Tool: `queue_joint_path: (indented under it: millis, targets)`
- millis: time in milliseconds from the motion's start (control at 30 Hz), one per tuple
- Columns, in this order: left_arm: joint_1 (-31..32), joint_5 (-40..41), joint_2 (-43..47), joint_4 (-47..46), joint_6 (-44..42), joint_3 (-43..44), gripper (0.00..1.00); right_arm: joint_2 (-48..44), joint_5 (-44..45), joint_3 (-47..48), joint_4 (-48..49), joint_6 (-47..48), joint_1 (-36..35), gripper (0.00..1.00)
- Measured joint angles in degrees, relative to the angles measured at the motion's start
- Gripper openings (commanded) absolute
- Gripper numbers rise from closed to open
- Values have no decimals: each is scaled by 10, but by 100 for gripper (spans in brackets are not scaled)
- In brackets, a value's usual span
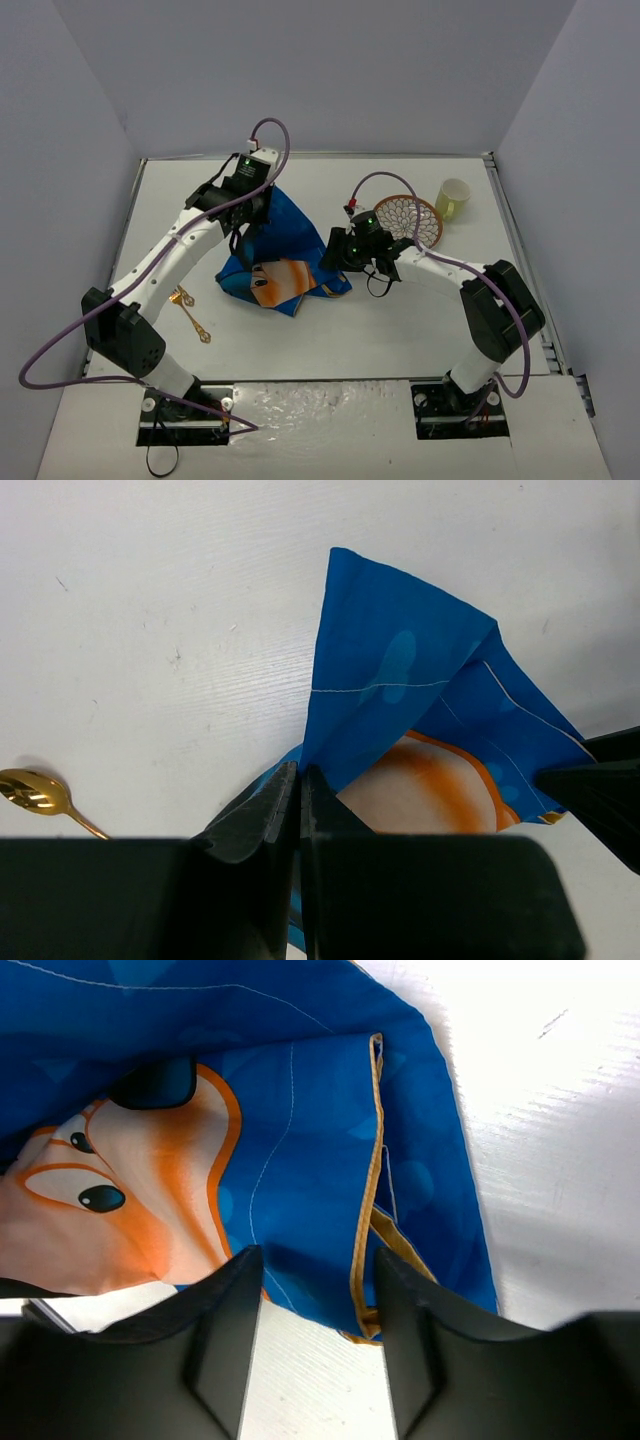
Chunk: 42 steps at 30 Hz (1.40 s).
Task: Set the dinner table for one person
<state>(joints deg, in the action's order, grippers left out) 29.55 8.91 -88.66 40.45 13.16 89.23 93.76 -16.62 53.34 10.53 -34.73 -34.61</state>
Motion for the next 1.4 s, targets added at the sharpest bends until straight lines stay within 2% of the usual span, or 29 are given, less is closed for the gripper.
queue_joint_path:
  millis: [133, 233, 400, 533, 733, 900, 1000, 1067, 1167, 1400]
  targets:
    - [-1, -1, 0, 0, 3, 0, 0, 0, 0, 0, -1, 1, -1, 9]
    - [-4, -3, 0, 0, 4, 0, 0, 0, -1, 0, -3, 4, -3, 0]
    - [-27, -8, 0, 7, 4, 15, 0, -2, 8, 38, -57, 25, -4, 0]
    - [-59, -16, -1, 19, 3, 73, 0, -14, 30, 127, -127, 54, -3, 0]
    - [-134, -35, -16, 12, 5, 221, 0, -31, 65, 335, -217, 105, 13, 0]
    - [-222, -94, -84, -7, 29, 391, 0, -32, 85, 510, -271, 142, 50, 0]
    - [-270, -138, -110, -30, 48, 436, 0, -41, 93, 559, -276, 156, 61, 0]
    - [-301, -171, -112, -42, 57, 432, 0, -58, 94, 561, -286, 163, 58, 0]
    - [-342, -221, -93, -76, 70, 374, 0, -99, 95, 521, -297, 171, 47, 0]
    - [-404, -296, 6, -194, 90, 36, 0, -227, 88, 271, -303, 168, -18, 0]
